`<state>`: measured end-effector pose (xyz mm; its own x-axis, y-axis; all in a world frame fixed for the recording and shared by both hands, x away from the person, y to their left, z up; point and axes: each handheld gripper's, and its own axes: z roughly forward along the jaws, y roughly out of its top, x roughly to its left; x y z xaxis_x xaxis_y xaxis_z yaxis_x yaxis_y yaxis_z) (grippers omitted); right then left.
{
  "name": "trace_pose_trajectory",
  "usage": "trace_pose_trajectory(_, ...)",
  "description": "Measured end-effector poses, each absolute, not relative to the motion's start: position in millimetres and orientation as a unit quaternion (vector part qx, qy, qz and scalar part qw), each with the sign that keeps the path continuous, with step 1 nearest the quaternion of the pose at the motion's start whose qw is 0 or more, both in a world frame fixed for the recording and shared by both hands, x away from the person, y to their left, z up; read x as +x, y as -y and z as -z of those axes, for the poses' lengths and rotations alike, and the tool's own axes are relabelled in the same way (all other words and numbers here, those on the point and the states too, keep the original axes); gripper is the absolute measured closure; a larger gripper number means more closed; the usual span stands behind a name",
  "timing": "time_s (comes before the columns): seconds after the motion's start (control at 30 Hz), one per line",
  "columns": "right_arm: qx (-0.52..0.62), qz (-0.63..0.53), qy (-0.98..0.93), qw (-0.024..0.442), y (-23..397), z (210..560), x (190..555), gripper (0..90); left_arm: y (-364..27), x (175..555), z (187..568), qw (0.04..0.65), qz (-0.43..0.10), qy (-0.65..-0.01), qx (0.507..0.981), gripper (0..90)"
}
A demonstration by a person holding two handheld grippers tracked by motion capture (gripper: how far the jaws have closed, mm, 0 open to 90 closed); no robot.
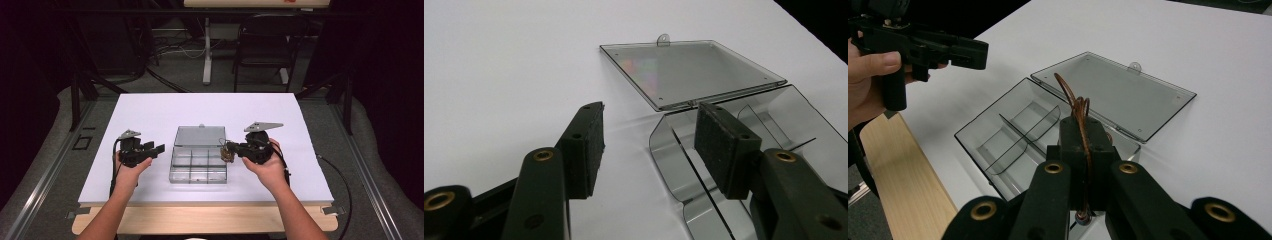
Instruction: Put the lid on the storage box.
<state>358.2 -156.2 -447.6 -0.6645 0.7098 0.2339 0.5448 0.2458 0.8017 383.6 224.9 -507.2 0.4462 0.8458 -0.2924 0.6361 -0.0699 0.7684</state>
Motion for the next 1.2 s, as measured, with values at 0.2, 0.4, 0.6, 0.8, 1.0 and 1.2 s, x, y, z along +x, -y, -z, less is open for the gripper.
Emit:
trace_pose_trajectory(0.2, 0.383, -0.463, -0.794, 0.088, 146, 448, 354, 89.9, -224, 384, 507, 0.449, -0.117, -0.513, 0.722, 45.8)
trace_pose_trajectory(0.4, 0.371, -0.460, -0.803, 0.082, 137, 452, 351, 89.8, -225, 383, 508, 0.450, -0.116, -0.514, 0.722, 45.8)
trace_pose_trajectory(0.6, 0.367, -0.450, -0.811, 0.070, 128, 464, 351, 89.9, -224, 383, 508, 0.447, -0.117, -0.513, 0.723, 45.8)
trace_pose_trajectory(0.8, 0.369, -0.448, -0.812, 0.063, 125, 473, 352, 89.9, -225, 383, 508, 0.447, -0.115, -0.514, 0.723, 45.9)
trace_pose_trajectory(1.0, 0.373, -0.448, -0.810, 0.060, 127, 476, 353, 89.8, -225, 383, 509, 0.446, -0.117, -0.514, 0.723, 46.1)
trace_pose_trajectory(1.2, 0.375, -0.443, -0.813, 0.055, 128, 482, 353, 89.8, -225, 382, 510, 0.446, -0.115, -0.513, 0.725, 46.4)
